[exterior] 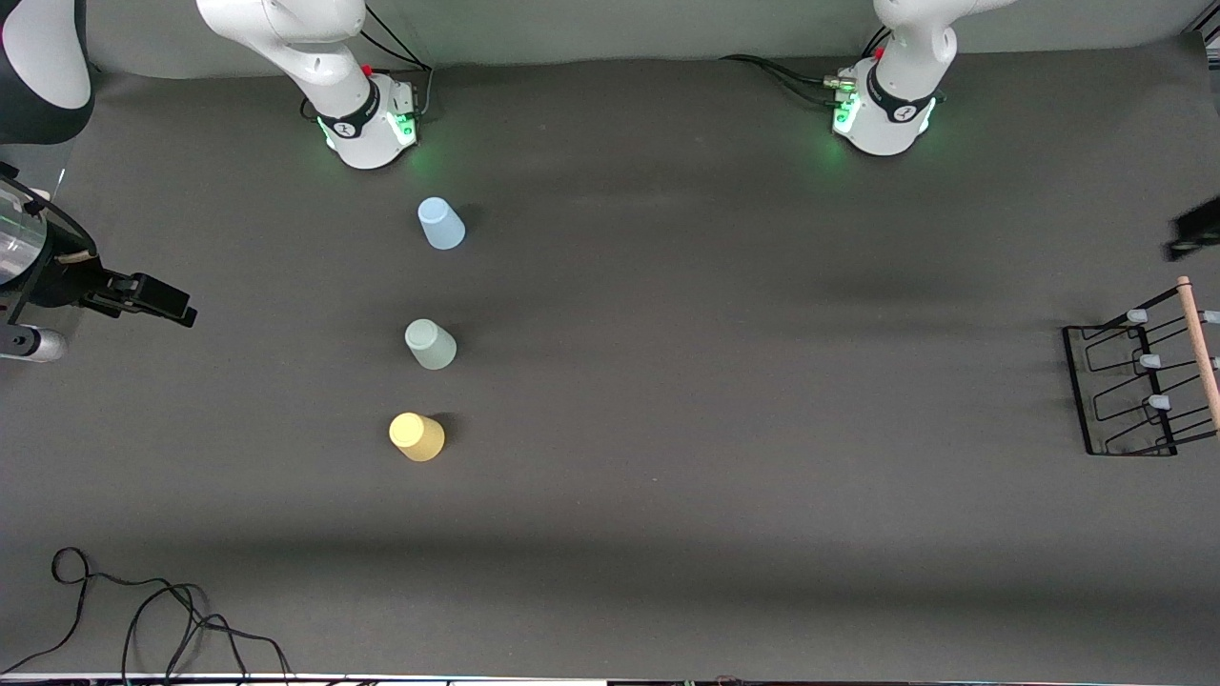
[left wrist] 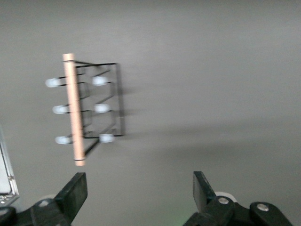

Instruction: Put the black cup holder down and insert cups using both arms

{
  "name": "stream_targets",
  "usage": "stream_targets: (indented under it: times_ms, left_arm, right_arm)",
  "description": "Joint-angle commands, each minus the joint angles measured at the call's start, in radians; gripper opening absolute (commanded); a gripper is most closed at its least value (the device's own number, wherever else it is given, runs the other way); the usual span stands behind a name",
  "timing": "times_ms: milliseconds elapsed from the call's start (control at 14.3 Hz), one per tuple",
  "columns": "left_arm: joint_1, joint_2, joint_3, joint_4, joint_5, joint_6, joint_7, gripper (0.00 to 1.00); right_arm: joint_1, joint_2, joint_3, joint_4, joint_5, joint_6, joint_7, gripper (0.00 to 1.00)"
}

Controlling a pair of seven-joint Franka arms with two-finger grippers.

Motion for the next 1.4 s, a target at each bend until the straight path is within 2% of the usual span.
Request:
stream_targets:
  times_ms: [0,140,210,419,629,978,1188,1327]
  left_arm:
    - [0.114,0.038,-0.012,-0.01,0.019,0.062,0.092,1.0]
    - [0.195,0.086,-0.012,-0.005,0.011,0.117,0.223,1.0]
    - [0.232,0.106,-0.013,-0.002,0.01,0.121,0.23,1.0]
    - [0.275,0.175,-0.012,0.054,0.004,0.121,0.241,1.0]
    - [0.28,0.236,-0.012,0.054,-0.021,0.131,0.239,1.0]
    - [0.266,0.25,-0.014,-0.083,-0.068,0.274,0.227,1.0]
    - [0.266,0.249,-0.015,-0.2,-0.068,0.45,0.227,1.0]
    - [0.26,0.267,-0.015,-0.206,-0.068,0.487,0.227,1.0]
  right_arm:
    - [0.007,0.008,-0.005,0.024,0.02,-0.016,0.022,1.0]
    - [0.007,0.008,-0.005,0.022,0.02,-0.017,0.022,1.0]
    - [0.007,0.008,-0.005,0.022,0.02,-0.017,0.022,1.0]
    - [0.007,0.008,-0.005,0.022,0.02,-0.017,0.021,1.0]
    - [0.007,0.008,-0.005,0.021,0.019,-0.017,0.021,1.0]
    - [0.007,0.008,-0.005,0.021,0.02,-0.017,0.021,1.0]
    - [0.007,0.008,-0.005,0.021,0.019,-0.017,0.021,1.0]
    - [0.007,0.008,-0.005,0.02,0.019,-0.017,0.021,1.0]
